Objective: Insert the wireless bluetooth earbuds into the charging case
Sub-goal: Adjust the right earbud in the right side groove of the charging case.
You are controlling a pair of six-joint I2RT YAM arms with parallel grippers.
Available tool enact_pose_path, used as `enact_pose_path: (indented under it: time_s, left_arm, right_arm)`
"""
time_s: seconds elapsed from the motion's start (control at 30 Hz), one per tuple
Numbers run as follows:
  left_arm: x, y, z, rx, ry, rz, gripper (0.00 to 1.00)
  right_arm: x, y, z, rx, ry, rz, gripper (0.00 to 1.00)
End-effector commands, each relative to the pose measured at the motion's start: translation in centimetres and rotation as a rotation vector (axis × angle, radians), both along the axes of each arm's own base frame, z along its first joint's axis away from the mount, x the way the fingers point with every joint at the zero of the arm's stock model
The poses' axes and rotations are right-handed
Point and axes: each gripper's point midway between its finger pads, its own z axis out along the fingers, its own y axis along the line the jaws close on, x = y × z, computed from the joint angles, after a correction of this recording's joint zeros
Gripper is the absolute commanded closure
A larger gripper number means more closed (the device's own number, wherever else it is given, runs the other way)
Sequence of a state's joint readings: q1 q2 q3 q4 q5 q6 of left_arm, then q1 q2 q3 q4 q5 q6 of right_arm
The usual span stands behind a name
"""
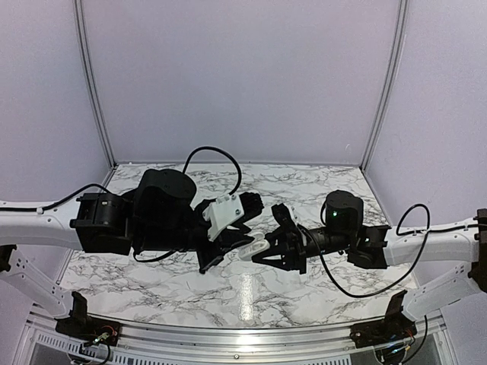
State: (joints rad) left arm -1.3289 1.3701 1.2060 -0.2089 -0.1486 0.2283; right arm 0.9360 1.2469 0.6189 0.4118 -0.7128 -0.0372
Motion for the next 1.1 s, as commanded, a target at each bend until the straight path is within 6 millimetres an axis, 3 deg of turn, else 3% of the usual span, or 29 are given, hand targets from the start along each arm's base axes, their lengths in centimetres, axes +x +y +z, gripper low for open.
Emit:
enact_pose_path:
  time_s: [0.0,0.13,0.4,0.73,1.07]
  left_arm:
    - [-0.1,1.1,0.1,0.008,-0.014,0.014,0.85]
    - [0.2,0.9,-0.5,0.029,-0.017,0.026,0.87]
    - [0.5,0.3,-1.6,0.064,-0.023,0.028,0.72]
    - [0.8,-0.5,-2.0,0.077,-0.023,0.031,0.71]
    - [1.4,-0.6,-3.9,0.137,-0.035,0.055,0.71]
  right_arm:
    - [0.0,0.4,0.8,0.028,-0.016,0.006,1.00]
    - [0.0,0.4,1.0,0.029,-0.015,0.008,1.00]
    - [-0.2,0.4,1.1,0.031,-0.013,0.013,1.00]
    - [-0.3,0.5,1.0,0.027,-0.016,0.019,1.00]
    - [-0.6,0.4,1.6,0.038,-0.031,0.025,1.00]
